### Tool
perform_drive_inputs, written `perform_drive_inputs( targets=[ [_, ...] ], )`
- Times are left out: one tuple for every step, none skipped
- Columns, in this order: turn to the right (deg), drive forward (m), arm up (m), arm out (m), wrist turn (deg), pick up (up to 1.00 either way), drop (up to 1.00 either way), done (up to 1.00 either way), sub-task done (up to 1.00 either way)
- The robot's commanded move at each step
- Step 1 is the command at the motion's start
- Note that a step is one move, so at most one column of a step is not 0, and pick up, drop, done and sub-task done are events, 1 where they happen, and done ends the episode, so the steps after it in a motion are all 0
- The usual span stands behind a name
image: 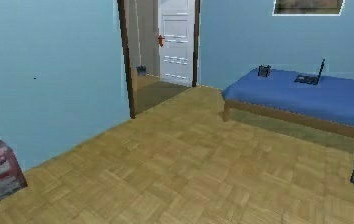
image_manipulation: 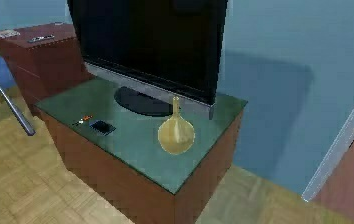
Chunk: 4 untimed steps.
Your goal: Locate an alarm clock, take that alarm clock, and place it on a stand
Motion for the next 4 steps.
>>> perform_drive_inputs(
  targets=[
    [0.0,1.0,0.0,0.0,0.0,0.0,0.0,0.0,0.0],
    [0.0,1.0,0.0,0.0,0.0,0.0,0.0,0.0,0.0],
    [-3.0,0.0,0.0,0.0,0.0,0.0,0.0,0.0,0.0],
    [6.0,0.0,0.0,0.0,0.0,0.0,0.0,0.0,0.0]
  ],
)
